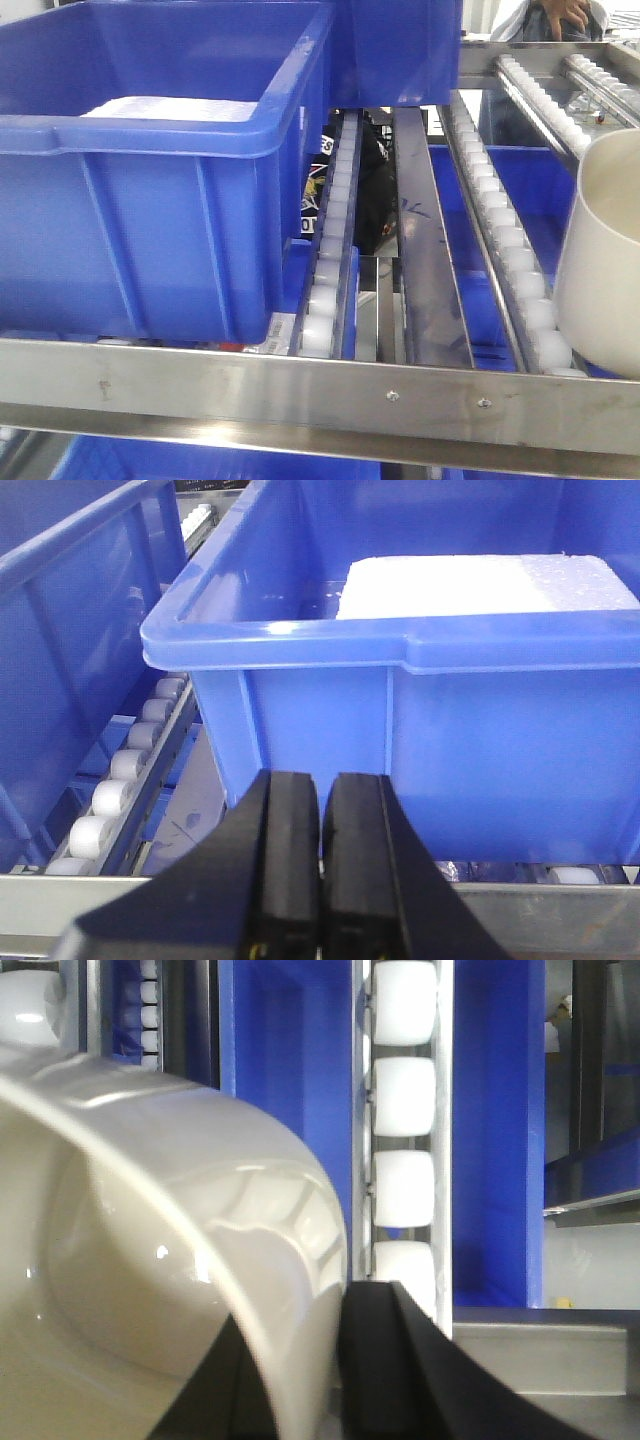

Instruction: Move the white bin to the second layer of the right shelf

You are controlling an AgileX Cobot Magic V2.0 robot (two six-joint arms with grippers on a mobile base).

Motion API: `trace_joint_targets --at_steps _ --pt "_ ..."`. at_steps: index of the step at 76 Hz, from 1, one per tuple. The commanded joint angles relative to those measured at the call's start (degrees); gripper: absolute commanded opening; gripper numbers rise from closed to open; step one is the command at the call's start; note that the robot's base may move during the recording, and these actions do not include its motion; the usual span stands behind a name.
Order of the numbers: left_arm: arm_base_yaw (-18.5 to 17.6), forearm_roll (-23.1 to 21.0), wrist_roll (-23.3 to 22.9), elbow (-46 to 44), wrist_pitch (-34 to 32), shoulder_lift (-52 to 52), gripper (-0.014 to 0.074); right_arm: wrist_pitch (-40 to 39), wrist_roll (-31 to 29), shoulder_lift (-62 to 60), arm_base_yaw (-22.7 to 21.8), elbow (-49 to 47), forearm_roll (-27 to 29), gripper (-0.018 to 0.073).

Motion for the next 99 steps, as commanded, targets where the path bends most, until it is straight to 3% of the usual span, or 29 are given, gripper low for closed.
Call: trace_joint_targets --at_steps 1,12,25,99 --pt "-0.3 0.0 -0.2 2.1 -4.9 -0.8 0.0085 -3.2 0.0 -1.1 -0.3 -2.0 0.6 0.0167" --pt "-0.3 0.0 -0.2 2.1 -4.9 -0.8 0.0085 -4.6 0.0 -1.1 -0.3 -2.0 0.6 0.0346" --pt "-0.3 0.0 -0.2 2.1 -4.9 -0.8 0.0085 -5.4 0.0 -1.3 -0.3 -2.4 0.6 0.0426" --pt "-0.3 0.0 -0.2 2.1 -4.9 -0.8 0.0085 -5.8 0.0 -6.8 -0.3 -2.9 -1.3 0.0428"
